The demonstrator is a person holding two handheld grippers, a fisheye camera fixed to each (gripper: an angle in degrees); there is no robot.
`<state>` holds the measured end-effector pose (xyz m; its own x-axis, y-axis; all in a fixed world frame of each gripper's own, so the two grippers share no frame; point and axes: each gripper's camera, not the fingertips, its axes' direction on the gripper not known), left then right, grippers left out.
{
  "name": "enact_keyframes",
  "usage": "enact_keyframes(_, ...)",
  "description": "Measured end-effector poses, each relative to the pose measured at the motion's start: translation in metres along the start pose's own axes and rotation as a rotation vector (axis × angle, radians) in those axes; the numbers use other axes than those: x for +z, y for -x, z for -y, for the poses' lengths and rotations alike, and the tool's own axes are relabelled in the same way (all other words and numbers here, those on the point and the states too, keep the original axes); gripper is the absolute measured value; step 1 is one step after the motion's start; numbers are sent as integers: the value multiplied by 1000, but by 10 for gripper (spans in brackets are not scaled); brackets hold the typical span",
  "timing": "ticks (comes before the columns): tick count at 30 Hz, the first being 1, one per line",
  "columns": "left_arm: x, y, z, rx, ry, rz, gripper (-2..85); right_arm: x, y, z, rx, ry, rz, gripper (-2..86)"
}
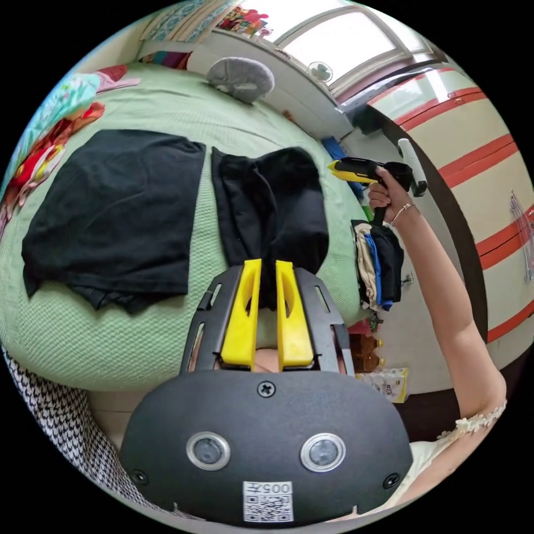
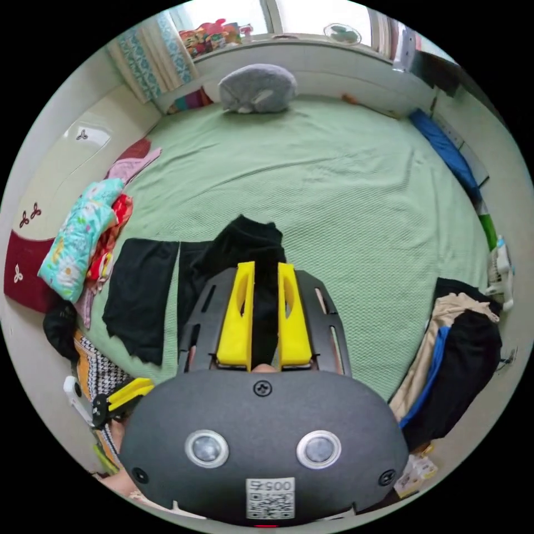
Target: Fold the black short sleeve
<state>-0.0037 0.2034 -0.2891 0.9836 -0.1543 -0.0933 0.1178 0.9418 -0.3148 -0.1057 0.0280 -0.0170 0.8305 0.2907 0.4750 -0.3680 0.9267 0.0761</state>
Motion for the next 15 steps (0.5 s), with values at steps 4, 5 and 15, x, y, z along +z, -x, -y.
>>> enact_keyframes(4, 31, -37, -14, 128, 84, 40, 103, -9, -6, -84, -219, -32, 50, 92)
enact_keyframes(5, 41, -45, -18, 150, 112, 48, 121, -6, -8, -117, -269, -31, 49, 109)
enact_keyframes(15, 104, -106, -4, 292, 153, 276, 155, 30, -28, -249, -204, -4, 116, 116)
